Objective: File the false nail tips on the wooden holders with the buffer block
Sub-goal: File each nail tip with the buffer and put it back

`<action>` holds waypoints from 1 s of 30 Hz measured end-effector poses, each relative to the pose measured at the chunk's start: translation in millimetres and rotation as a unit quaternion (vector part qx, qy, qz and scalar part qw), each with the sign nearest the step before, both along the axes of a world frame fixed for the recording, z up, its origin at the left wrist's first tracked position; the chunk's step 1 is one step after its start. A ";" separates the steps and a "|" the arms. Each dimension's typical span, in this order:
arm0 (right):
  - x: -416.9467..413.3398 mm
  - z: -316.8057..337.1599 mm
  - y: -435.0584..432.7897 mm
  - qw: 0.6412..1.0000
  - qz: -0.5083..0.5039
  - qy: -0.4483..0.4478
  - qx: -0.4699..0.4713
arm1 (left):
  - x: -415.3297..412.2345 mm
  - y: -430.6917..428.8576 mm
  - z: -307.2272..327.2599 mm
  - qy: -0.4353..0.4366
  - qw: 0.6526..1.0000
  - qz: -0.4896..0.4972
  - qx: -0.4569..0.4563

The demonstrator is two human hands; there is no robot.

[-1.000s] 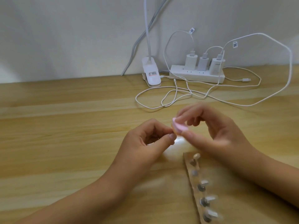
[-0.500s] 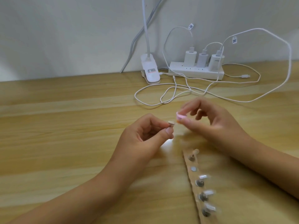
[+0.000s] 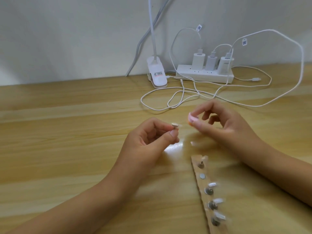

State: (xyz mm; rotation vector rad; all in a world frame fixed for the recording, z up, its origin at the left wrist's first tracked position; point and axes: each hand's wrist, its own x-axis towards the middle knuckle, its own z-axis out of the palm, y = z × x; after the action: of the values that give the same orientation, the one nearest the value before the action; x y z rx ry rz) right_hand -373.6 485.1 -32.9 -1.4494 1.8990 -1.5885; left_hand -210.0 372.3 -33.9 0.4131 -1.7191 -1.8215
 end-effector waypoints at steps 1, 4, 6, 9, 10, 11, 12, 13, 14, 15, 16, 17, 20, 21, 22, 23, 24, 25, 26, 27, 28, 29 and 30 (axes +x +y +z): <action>-4.2 0.5 -0.5 1.000 -0.017 -0.022 0.005 | 0.6 -0.1 0.4 -0.006 1.000 -0.009 -0.004; -2.4 4.2 0.6 0.999 -0.004 -0.047 -0.017 | 1.7 -0.3 0.2 -0.032 0.999 -0.033 -0.028; 2.2 4.3 2.0 0.998 0.012 -0.050 -0.034 | 1.0 -1.4 -0.5 -0.044 0.998 -0.034 -0.035; 2.2 6.4 2.4 0.996 0.008 -0.073 -0.049 | -0.2 -2.1 -2.0 -0.062 0.997 -0.034 -0.040; 1.4 7.6 2.5 0.995 0.003 -0.081 -0.051 | -0.1 -2.1 -2.9 -0.066 0.996 -0.034 -0.046; 1.2 8.0 1.9 0.995 -0.002 -0.085 -0.052 | -0.1 -2.1 -3.7 -0.068 0.996 -0.033 -0.051; 1.0 8.1 1.7 0.995 -0.004 -0.086 -0.051 | 0.0 -2.2 -4.5 -0.069 0.996 -0.032 -0.055; 0.5 7.4 1.4 0.995 -0.004 -0.084 -0.050 | -0.4 -2.5 -5.0 -0.070 0.995 -0.030 -0.058; -0.2 6.6 1.5 0.995 -0.002 -0.084 -0.050 | -0.6 -2.7 -5.2 -0.069 0.995 -0.027 -0.059; -0.5 6.2 1.6 0.995 0.002 -0.086 -0.051 | -1.0 -3.0 -5.2 -0.066 0.996 -0.025 -0.057; -0.2 6.1 1.5 0.995 0.007 -0.088 -0.053 | -1.4 -3.3 -5.1 -0.060 0.997 -0.023 -0.052; 0.0 6.0 1.6 0.995 0.008 -0.087 -0.054 | -1.4 -3.5 -4.8 -0.054 0.997 -0.020 -0.044; 2.8 8.6 2.4 0.995 0.012 -0.081 -0.060 | -0.5 -3.3 -2.3 -0.051 0.998 -0.012 -0.028; 3.5 10.5 3.1 0.995 0.014 -0.080 -0.067 | -0.1 -2.9 -1.7 -0.053 0.998 -0.015 -0.025; 3.6 13.0 4.2 0.994 0.019 -0.077 -0.078 | 0.4 -2.4 -1.0 -0.053 0.998 -0.020 -0.022; 4.6 16.6 4.9 0.993 0.029 -0.072 -0.094 | 0.6 -2.0 -0.2 -0.053 0.998 -0.024 -0.021; 6.6 21.1 5.9 0.991 0.042 -0.064 -0.114 | 0.5 -1.7 0.4 -0.054 0.998 -0.027 -0.022; 9.6 25.1 6.9 0.989 0.055 -0.048 -0.133 | 0.0 -1.2 0.7 -0.055 0.998 -0.027 -0.025; 12.7 27.0 8.2 0.987 0.065 -0.022 -0.145 | -0.2 -0.7 0.6 -0.054 0.998 -0.026 -0.027; 14.8 26.2 8.9 0.986 0.076 0.014 -0.147 | -0.2 0.0 0.7 -0.052 0.998 -0.023 -0.026; 14.6 23.4 8.2 0.987 0.085 0.050 -0.127 | -0.1 0.6 1.1 -0.049 0.998 -0.021 -0.027; 12.1 20.1 6.3 0.990 0.088 0.069 -0.083 | 0.1 1.2 1.4 -0.047 0.998 -0.019 -0.029; 7.5 16.2 4.6 0.994 0.082 0.063 -0.042 | 0.7 1.7 1.4 -0.047 0.998 -0.018 -0.034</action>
State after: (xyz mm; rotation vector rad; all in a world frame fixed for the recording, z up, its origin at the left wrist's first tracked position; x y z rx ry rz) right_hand -366.1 489.7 -16.7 -1.7310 1.7445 -1.5494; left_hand -209.3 374.0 -32.4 0.4494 -1.8574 -1.7883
